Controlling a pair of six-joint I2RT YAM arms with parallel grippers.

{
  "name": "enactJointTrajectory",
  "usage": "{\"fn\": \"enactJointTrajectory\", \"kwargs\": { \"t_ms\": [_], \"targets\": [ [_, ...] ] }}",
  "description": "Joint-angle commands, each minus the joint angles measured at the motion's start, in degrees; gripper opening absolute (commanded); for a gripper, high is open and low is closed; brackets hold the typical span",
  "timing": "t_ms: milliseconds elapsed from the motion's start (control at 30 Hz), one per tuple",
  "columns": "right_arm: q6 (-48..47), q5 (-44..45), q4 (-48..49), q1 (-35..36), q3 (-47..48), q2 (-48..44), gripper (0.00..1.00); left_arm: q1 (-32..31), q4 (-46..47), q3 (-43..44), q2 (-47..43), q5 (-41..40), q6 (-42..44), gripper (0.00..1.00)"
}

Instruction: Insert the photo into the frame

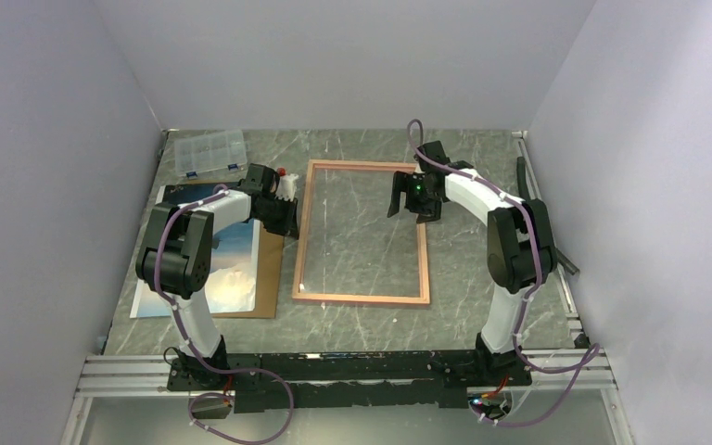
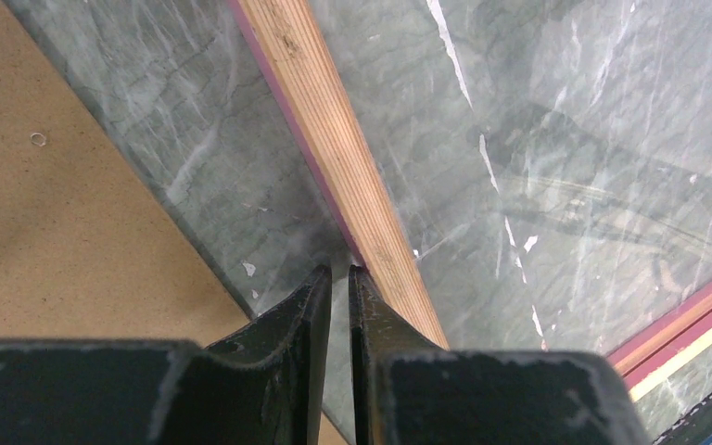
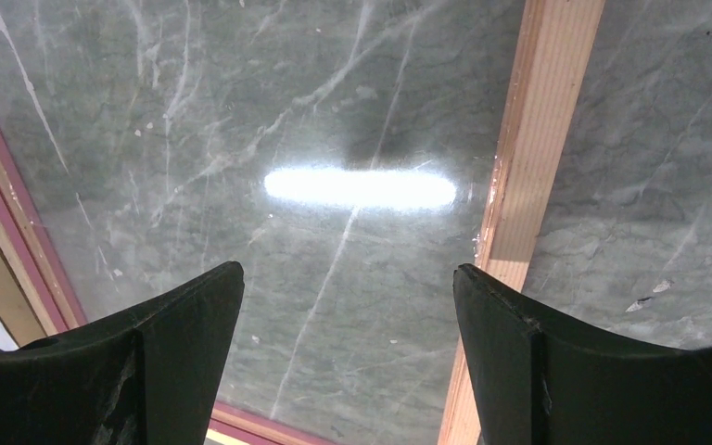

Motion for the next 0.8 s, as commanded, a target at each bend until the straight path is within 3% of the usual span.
{"fn": "enactJointTrajectory", "kwargs": {
  "t_ms": [0,433,767],
  "targets": [
    [0.0,0.7,0.4,0.2,2.4,0.5,0.87,-0.7,0.8,-0.6,-0.1,2.1,-1.7,0.19],
    [1.6,4.1,0.3,0.6,3.1,-4.7,0.85,-0.4,-0.5,1.3,-1.2,2.6,-1.6,0.19],
    [4.9,6.4,1.7,1.0,-4.5,-15.5,0.86,-4.1,0.3,4.6,2.4,2.4,-1.9,0.19]
  ]
}}
